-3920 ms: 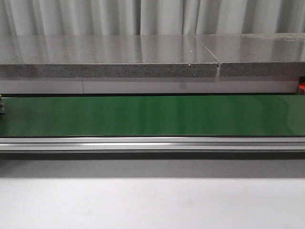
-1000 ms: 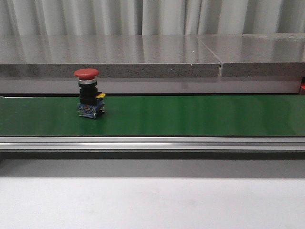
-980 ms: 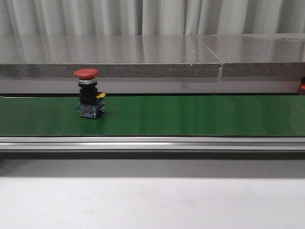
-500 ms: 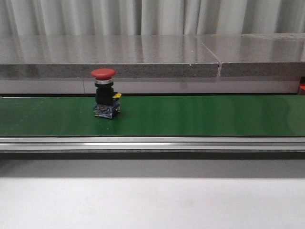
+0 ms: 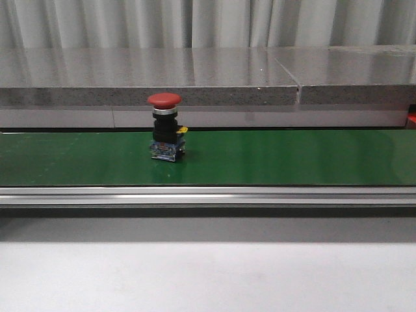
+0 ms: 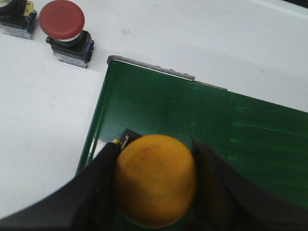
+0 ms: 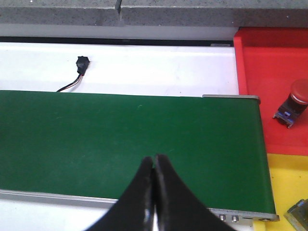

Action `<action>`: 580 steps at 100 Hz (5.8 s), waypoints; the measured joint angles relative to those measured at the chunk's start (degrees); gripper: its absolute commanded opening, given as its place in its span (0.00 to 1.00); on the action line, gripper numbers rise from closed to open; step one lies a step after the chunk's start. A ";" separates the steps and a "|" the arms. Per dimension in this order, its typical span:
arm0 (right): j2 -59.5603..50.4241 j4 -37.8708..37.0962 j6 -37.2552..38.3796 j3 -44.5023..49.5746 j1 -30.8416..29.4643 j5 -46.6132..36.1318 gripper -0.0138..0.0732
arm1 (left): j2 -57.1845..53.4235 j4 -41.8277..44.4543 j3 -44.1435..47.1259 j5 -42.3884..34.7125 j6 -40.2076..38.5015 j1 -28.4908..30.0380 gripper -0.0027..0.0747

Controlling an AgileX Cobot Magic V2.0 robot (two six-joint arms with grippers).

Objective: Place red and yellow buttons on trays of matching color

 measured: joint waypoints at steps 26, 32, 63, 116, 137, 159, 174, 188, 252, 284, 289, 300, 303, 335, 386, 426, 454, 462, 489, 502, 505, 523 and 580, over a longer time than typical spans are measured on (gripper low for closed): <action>0.00 0.00 0.00 0.00 0.00 0.00 0.08 | 3.77 -0.76 -0.02 -1.00 0.00 -0.02 0.01; 0.00 0.00 0.00 0.00 0.00 0.00 0.08 | 4.11 -1.04 -0.02 -1.16 0.00 -0.02 0.02; 0.00 0.00 0.00 0.00 0.00 0.00 0.08 | 4.51 -1.70 -0.37 -0.70 0.97 -1.97 0.77; 0.00 0.00 0.00 0.00 0.00 0.00 0.08 | -0.47 -0.59 -2.37 -1.26 4.16 -7.20 0.84; 0.00 0.00 0.00 0.00 0.00 0.00 0.08 | -10.86 1.47 -1.31 -2.84 4.26 -8.98 0.84; 0.00 0.00 0.00 0.00 0.00 0.00 0.08 | -24.59 2.84 3.66 -7.06 4.64 -11.90 0.84; 0.00 0.00 0.00 0.00 0.00 0.00 0.08 | -33.57 3.11 9.12 -9.02 5.11 -12.80 0.84; 0.00 0.00 0.00 0.00 0.00 0.00 0.08 | -42.18 3.32 15.77 -10.20 5.60 -12.84 0.84; 0.00 0.00 0.00 0.00 0.00 0.00 0.08 | -62.79 3.22 31.11 -10.10 5.60 -12.94 0.01; 0.00 0.00 0.00 0.00 0.00 0.00 0.08 | -62.79 3.12 31.11 -10.20 5.60 -12.94 0.01; 0.00 0.00 0.00 0.00 0.00 0.00 0.08 | -62.79 3.12 31.11 -10.20 5.60 -12.94 0.01; 0.00 0.00 0.00 0.00 0.00 0.00 0.08 | -62.79 3.12 31.11 -10.20 5.60 -12.94 0.01; 0.00 0.00 0.00 0.00 0.00 -0.11 0.08 | -62.79 3.12 31.11 -10.20 5.60 -12.94 0.01; 0.00 0.25 0.00 0.00 0.00 0.11 0.21 | -62.79 3.09 31.11 -10.20 5.60 -12.94 0.01; 0.00 3.04 0.00 0.00 0.00 2.48 0.87 | -62.79 3.09 31.11 -10.20 5.60 -12.94 0.01; 12.88 4.04 -1.79 -7.52 0.36 6.85 0.87 | -62.79 3.09 31.11 -10.20 5.60 -12.94 0.01; 24.50 4.04 -3.65 -11.63 5.77 4.51 0.87 | -62.79 3.09 31.11 -10.20 5.60 -12.94 0.01; 27.19 4.04 -4.11 -12.59 6.64 2.70 0.87 | -62.81 3.09 31.11 -10.20 5.60 -12.94 0.01; 35.81 4.04 -6.55 -14.51 7.34 -1.62 0.87 | -62.81 3.09 31.11 -10.20 5.60 -12.94 0.01; 39.18 4.04 -7.05 -14.51 7.34 -2.27 0.87 | -62.81 3.09 31.11 -10.20 5.60 -12.94 0.01; 40.00 4.04 -7.05 -14.62 7.34 -2.27 0.86 | -62.81 3.09 31.11 -10.20 5.60 -12.94 0.01; 41.79 4.04 -7.05 -14.62 7.34 -2.49 0.55 | -62.81 2.99 31.11 -10.20 5.60 -12.94 0.01; 45.84 4.16 -7.08 -30.15 3.26 0.14 0.35 | -62.81 2.87 31.11 -10.20 5.60 -12.94 0.01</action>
